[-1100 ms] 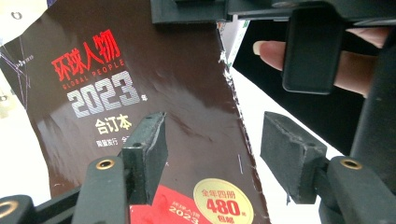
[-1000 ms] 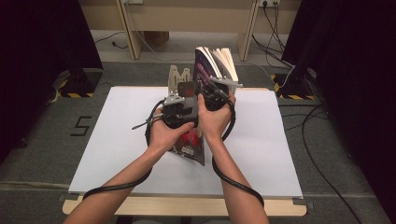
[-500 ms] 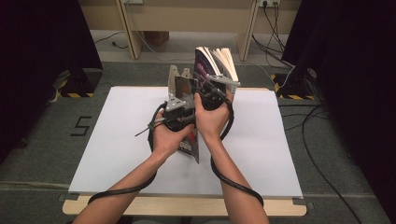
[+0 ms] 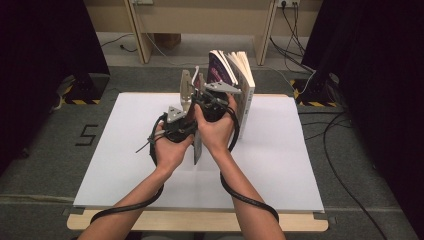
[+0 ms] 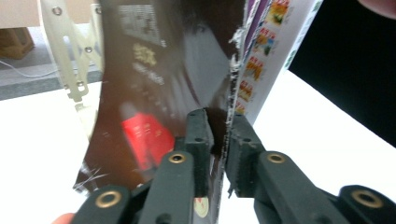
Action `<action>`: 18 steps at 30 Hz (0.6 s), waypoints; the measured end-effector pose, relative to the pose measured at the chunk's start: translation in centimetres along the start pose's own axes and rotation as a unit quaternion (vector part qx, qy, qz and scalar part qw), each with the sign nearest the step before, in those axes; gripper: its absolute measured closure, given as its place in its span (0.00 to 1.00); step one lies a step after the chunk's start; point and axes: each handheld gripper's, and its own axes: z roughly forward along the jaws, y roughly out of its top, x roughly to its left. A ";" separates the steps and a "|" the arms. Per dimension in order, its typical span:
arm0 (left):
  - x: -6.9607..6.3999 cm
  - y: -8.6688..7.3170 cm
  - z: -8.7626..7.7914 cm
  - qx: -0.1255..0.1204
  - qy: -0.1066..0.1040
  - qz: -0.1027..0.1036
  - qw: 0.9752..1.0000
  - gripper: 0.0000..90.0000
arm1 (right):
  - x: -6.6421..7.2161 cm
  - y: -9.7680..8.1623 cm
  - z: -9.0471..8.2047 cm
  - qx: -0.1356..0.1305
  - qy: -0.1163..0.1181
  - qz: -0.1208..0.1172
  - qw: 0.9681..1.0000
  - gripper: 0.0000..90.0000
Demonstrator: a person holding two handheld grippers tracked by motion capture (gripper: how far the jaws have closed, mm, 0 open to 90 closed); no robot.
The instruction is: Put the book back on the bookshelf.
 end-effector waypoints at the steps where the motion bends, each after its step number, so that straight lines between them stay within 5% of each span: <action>1: 0.1 0.0 -0.1 0.000 0.003 0.004 1.000 0.93 | 0.1 0.0 0.1 -0.001 0.003 -0.001 1.000 0.90; 5: 0.9 -0.1 -0.3 -0.005 0.004 -0.010 1.000 0.97 | -0.2 0.2 0.1 0.004 0.035 -0.001 0.999 0.79; 11: 1.7 0.0 -0.8 -0.008 0.008 -0.015 1.000 0.97 | -1.1 0.7 -2.2 -0.028 0.076 0.009 0.997 0.69; 18: 2.2 -0.2 -1.1 -0.019 0.002 -0.026 0.999 0.97 | -5.7 -0.6 -5.0 -0.035 0.025 0.051 0.998 0.68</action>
